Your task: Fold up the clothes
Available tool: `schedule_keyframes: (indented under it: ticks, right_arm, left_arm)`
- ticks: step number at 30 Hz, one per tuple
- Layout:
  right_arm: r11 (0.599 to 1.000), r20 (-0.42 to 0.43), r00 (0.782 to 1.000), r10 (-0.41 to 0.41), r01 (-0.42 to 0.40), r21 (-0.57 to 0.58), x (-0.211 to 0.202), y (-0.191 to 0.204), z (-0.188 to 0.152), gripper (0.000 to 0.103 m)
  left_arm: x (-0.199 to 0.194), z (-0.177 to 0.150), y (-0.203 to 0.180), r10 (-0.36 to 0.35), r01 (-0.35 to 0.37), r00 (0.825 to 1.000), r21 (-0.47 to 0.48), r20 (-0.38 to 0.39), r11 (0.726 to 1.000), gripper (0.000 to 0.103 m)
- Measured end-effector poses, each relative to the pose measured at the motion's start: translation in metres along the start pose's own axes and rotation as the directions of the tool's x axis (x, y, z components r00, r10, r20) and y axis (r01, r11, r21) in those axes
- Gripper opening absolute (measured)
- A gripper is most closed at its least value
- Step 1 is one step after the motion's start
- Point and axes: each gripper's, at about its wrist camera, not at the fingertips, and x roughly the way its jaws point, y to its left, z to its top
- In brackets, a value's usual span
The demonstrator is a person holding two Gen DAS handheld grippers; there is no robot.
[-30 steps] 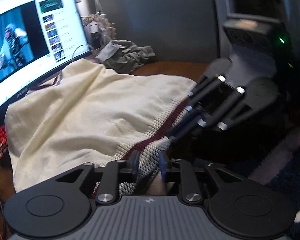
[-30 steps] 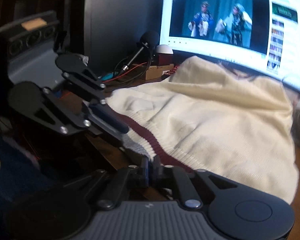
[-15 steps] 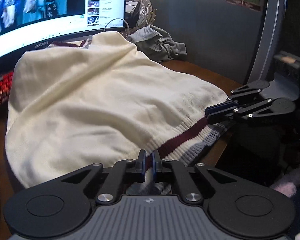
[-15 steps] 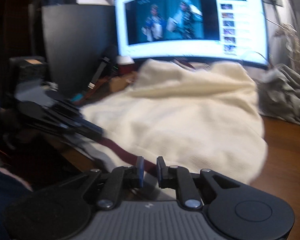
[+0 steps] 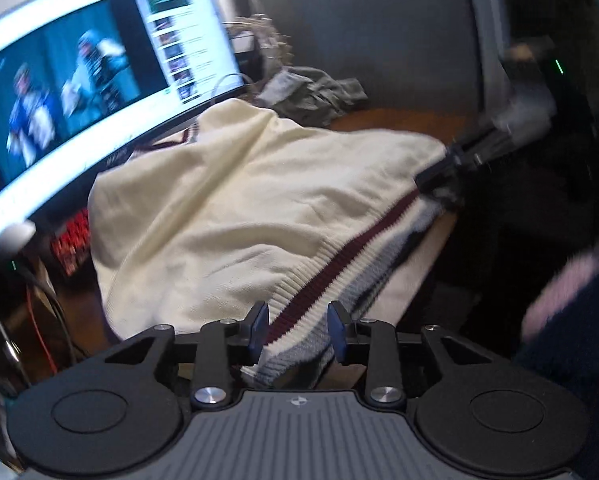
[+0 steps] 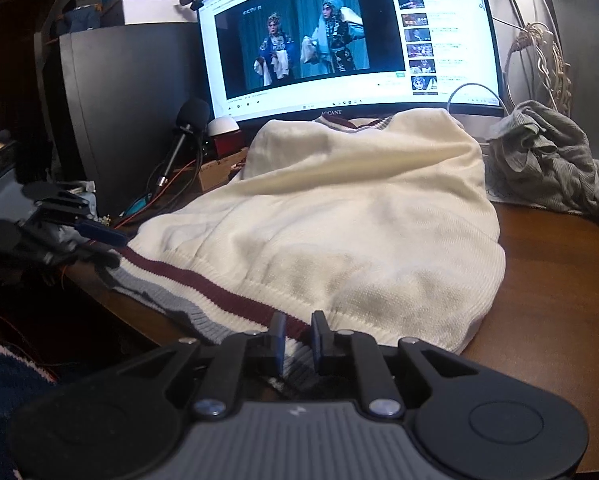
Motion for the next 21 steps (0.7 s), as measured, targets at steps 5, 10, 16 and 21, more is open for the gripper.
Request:
schedule_keyframes:
  ticks: [5,10,16,21]
  right_arm:
    - [1.000,-0.002,1.000,-0.015,0.015,-0.024,0.000,0.004,0.000,0.012]
    - [1.000,-0.003,1.000,-0.012,0.012,-0.026,0.000,0.004,0.001,0.012]
    - [1.000,-0.003,1.000,-0.010,0.010,-0.024,0.000,0.003,0.001,0.012]
    - [1.000,0.002,1.000,-0.008,0.008,-0.013,0.000,0.002,-0.001,0.012]
  left_arm:
    - [0.005,-0.010,-0.001,0.083,-0.079,0.996,0.092,-0.039,0.993,0.032]
    - [0.006,-0.019,-0.006,0.138,-0.130,0.990,0.178,-0.034,0.975,0.027]
    - [0.002,-0.027,-0.002,0.102,-0.090,0.993,0.179,-0.057,0.980,0.006]
    - [-0.006,-0.036,0.012,0.062,-0.057,0.996,0.076,-0.063,0.995,0.006]
